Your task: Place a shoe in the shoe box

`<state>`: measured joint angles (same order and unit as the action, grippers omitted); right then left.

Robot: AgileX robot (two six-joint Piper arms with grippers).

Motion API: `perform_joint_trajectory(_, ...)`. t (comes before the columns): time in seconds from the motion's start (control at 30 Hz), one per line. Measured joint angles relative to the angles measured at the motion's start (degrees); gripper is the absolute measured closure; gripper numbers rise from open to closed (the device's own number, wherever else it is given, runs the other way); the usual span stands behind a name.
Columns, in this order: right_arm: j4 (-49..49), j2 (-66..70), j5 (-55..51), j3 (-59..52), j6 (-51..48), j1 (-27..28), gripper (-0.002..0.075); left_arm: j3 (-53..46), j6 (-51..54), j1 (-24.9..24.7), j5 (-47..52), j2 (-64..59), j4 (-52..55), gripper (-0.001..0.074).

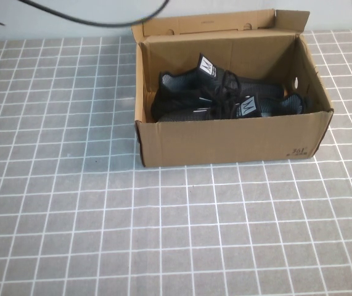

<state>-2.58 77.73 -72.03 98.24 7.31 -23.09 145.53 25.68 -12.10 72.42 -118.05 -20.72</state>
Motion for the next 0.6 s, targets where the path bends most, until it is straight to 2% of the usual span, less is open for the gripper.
perform_joint_trajectory(0.47, -0.92, -46.78, -0.69, -34.18, 2.57, 0.0, 0.0742, 0.11, -1.06, 0.0, 0.68, 19.49, -0.21, 0.0736)
perform_joint_trajectory(0.6, 0.05, -59.16, 0.0, -40.67, 2.66, 0.0, 0.0742, -3.72, -1.19, 0.0, 0.68, 26.47, -0.57, 0.0736)
